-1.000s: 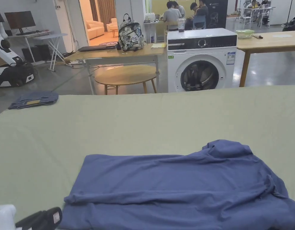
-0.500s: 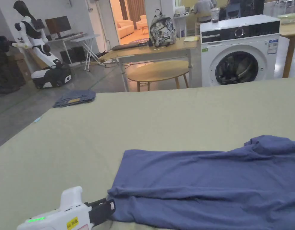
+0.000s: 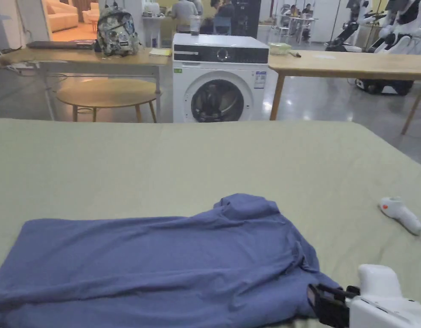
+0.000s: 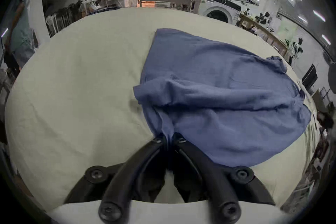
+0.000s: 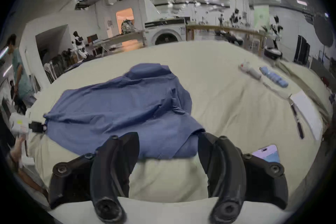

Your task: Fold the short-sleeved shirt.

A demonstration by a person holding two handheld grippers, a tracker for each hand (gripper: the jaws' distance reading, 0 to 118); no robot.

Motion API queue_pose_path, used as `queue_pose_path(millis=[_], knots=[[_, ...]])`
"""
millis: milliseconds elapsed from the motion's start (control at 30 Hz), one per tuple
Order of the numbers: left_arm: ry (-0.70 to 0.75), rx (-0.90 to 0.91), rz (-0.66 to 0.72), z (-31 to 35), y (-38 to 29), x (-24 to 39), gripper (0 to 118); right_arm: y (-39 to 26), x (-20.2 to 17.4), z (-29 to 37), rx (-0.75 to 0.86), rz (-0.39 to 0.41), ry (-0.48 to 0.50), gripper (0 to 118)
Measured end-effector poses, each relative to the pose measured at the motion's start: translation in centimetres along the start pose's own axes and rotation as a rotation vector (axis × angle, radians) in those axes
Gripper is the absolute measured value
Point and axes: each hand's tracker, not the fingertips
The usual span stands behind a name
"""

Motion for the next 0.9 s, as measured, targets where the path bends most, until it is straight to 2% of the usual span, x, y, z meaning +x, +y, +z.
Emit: queue_pose_path(millis=[100, 167, 200, 233, 267, 300, 333, 467, 533, 567, 633, 667, 733, 800, 900], knots=[[-0.002, 0.001, 0.008, -0.1, 0.0, 0.0, 1, 0.6, 1.4, -4.9, -0.087, -0.18, -0.037, 68], [-0.004, 0.005, 0.018, 0.9, -0.4, 0.9, 1, -0.1, 2.7, -7.6, -0.179, -0.288, -0.014, 64], [-0.005, 0.008, 0.023, 1.0, -0.5, 1.1, 1, -0.9, 3.0, -8.4, -0.204, -0.323, -0.007, 51], [-0.003, 0.009, 0.025, 1.0, -0.6, 1.3, 1, -1.3, 2.8, -7.5, -0.133, -0.297, -0.068, 40], [0.0, 0.01, 0.024, 1.1, -0.7, 1.5, 1, -1.2, 2.5, -6.5, -0.092, -0.282, -0.036, 13], [0.011, 0.011, 0.015, 1.3, -0.7, 1.8, 0, -1.2, 2.8, -6.5, -0.139, -0.34, 0.072, 7], [0.024, 0.004, 0.007, 1.3, -0.5, 2.2, 0, -1.3, 2.9, -6.9, -0.174, -0.395, 0.085, 7], [-0.012, 0.018, -0.003, 3.3, 0.0, 1.9, 0, -0.8, 3.1, -5.2, -0.127, -0.369, 0.073, 6], [-0.057, 0.101, 0.05, 6.5, 0.0, 1.3, 0, 0.2, 3.0, -2.2, -0.033, -0.32, 0.046, 6], [-0.033, 0.138, 0.064, 8.2, 0.2, 0.8, 0, 0.7, 3.2, -1.2, -0.029, -0.316, 0.069, 6], [-0.12, 0.148, 0.099, 11.0, 0.0, 0.3, 0, 1.2, 3.5, 0.7, -0.042, -0.34, 0.106, 6], [-0.136, 0.152, 0.105, 11.9, -0.4, 0.3, 0, 1.3, 3.4, 1.7, -0.033, -0.331, 0.106, 6], [-0.111, 0.147, 0.049, 13.6, -1.2, 0.0, 0, 0.7, 3.3, 3.7, -0.009, -0.242, 0.059, 6], [-0.109, 0.14, 0.045, 15.2, -3.1, -0.3, 0, -0.4, 3.6, 5.6, -0.029, -0.242, 0.065, 6], [-0.133, 0.107, 0.071, 14.0, -6.6, -2.6, 0, -3.1, 3.9, 7.9, -0.05, -0.224, 0.059, 6]])
